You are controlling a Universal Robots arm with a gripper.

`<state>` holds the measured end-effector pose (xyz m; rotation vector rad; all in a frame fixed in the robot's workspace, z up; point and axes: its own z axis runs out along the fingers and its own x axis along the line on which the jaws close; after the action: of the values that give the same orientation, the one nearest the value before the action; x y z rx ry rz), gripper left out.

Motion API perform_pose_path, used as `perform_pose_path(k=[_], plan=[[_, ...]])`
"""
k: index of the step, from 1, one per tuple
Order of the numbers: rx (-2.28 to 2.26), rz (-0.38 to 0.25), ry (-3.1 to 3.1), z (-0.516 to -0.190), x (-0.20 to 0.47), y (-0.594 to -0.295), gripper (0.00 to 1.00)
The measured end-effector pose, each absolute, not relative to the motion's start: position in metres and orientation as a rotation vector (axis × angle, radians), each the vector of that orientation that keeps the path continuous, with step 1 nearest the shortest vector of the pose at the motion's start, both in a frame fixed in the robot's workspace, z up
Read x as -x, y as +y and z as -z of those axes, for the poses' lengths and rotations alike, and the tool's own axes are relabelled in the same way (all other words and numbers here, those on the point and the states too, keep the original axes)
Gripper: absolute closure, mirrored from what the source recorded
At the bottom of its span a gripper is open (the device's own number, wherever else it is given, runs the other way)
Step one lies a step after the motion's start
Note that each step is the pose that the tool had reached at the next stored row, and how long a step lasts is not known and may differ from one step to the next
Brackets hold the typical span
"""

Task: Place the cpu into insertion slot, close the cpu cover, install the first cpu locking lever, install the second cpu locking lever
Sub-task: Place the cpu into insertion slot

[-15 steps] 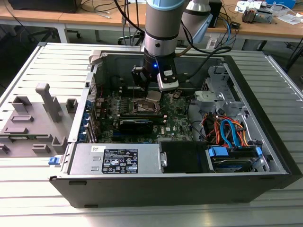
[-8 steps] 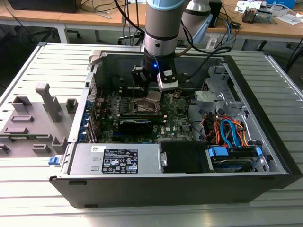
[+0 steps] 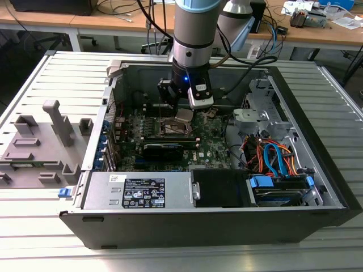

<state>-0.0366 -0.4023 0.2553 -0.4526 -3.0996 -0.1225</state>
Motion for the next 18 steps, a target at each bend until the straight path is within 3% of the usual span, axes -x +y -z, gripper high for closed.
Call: perform_pose_path(k=[18], plan=[[0.475, 0.123, -3.097, -0.2552, 0.0366, -0.4023, 0.45]])
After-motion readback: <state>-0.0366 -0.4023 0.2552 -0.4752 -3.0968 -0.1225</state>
